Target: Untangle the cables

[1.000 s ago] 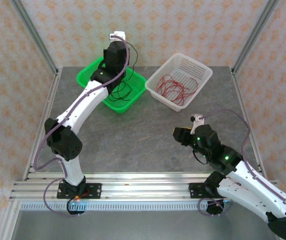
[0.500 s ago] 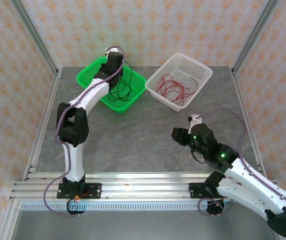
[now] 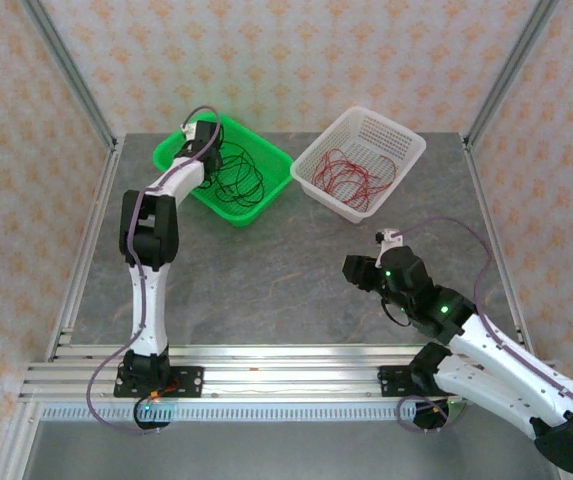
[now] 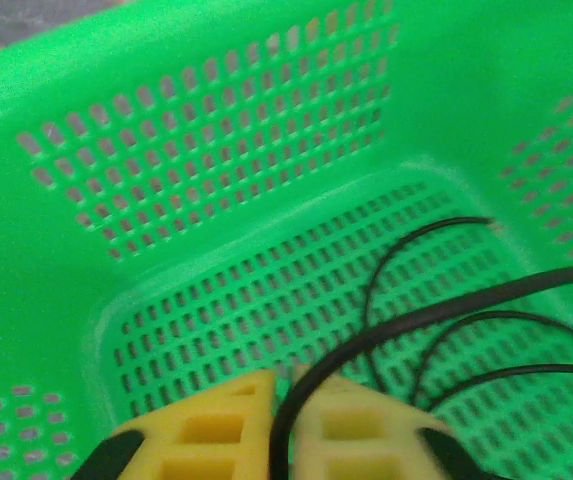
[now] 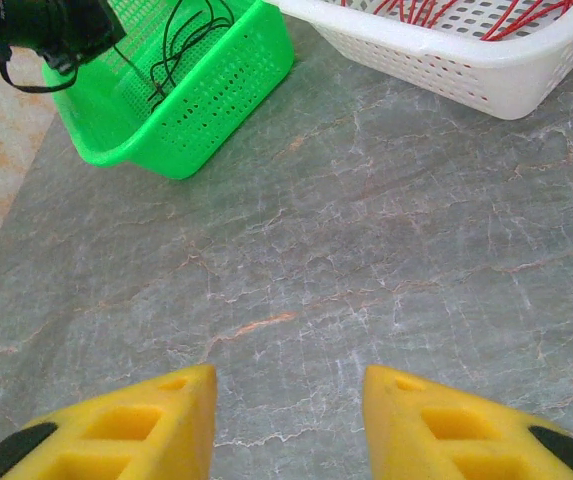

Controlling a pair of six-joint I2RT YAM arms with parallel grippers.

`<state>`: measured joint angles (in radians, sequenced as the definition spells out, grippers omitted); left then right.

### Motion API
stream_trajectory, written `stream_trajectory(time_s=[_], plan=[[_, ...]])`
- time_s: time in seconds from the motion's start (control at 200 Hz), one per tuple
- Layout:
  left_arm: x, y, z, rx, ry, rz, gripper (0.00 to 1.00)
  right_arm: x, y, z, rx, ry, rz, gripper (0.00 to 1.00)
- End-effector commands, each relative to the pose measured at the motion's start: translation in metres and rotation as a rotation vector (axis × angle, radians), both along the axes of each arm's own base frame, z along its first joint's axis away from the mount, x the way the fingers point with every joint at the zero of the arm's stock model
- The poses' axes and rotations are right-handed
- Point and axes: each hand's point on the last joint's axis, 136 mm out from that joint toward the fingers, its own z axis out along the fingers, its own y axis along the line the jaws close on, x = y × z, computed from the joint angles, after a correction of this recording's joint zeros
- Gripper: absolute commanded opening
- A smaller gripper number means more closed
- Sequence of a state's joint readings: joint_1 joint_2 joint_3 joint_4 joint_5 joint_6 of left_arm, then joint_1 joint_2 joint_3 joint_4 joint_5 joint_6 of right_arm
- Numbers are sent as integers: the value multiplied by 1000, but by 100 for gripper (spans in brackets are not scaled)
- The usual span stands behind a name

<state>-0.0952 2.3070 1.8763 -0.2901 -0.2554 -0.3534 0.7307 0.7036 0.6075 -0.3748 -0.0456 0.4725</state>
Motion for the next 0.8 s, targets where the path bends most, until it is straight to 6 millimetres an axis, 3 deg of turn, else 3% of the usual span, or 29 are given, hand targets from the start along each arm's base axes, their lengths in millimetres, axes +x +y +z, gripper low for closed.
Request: stream_trajectory(time_s=[0.0,0.115,0.24,0.415,0.521,0.596,0.611,0.691,0.736,0.796], plan=[[-2,-13,-1,-58,3,-8,38,1,0,-1,8,2,-12,43],[-2,-15,6,-69,-10,-16,56,1,1,-1,6,6,-12,43],[-3,-16,27,-71,-42,-27,61,2,1,-2,2,8,-13,43],[-10,-17,76,-75,-125,-46,62,3,0,-6,1,14,-25,43],[-22,-18,121,-83,-219,-56,62,5,-4,-11,-11,12,-49,43],[-38,-18,156,-78,-301,-66,62,12,-14,-13,-38,-12,-111,43],[-45,-17,176,-79,-343,-68,62,14,-17,-14,-49,-21,-129,44],[-76,-13,222,-63,-467,-65,66,25,-37,-16,-113,-87,-229,51],[-98,-7,238,-48,-527,-56,69,30,-49,-17,-151,-135,-286,54],[-129,1,254,-27,-603,-41,73,36,-69,-14,-191,-205,-384,66]])
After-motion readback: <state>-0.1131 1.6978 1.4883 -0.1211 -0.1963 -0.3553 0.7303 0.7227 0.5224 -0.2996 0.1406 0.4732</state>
